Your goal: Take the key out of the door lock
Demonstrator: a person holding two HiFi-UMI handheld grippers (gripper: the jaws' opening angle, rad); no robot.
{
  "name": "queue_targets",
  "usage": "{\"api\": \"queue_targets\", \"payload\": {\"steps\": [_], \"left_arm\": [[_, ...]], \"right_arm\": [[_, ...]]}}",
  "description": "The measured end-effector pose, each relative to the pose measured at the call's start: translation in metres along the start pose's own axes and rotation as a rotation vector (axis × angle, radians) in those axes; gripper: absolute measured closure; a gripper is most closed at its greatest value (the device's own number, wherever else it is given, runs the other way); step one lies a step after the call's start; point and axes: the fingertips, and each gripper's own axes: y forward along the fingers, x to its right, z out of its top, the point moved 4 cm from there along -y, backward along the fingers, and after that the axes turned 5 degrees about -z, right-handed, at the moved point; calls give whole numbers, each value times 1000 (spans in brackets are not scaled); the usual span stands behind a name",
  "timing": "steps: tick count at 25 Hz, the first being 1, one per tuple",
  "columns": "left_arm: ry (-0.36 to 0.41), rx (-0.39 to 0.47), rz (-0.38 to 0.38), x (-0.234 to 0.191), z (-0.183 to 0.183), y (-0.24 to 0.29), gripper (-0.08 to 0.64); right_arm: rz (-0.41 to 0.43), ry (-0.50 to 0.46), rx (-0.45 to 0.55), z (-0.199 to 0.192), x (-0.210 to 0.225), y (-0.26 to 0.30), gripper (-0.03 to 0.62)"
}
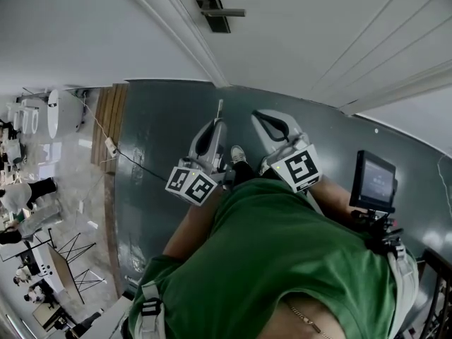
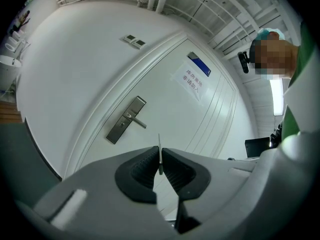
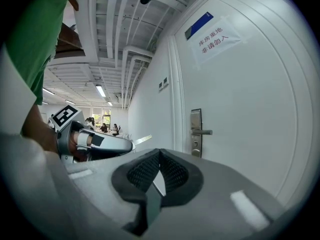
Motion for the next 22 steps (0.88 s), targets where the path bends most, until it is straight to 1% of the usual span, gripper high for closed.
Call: {"api": "queue_targets", "payload": {"steps": [7, 12, 22], "left_arm": [[-2, 11, -42, -4, -5, 12, 534], [-14, 17, -68, -6, -2, 23, 534], [-39, -5, -89, -9, -3, 30, 534]], "right_arm": [[-22, -37, 15, 1, 9, 2, 589], [-43, -55, 4, 3, 15, 6, 589], [-79, -36, -29, 3, 18, 6, 589]]}}
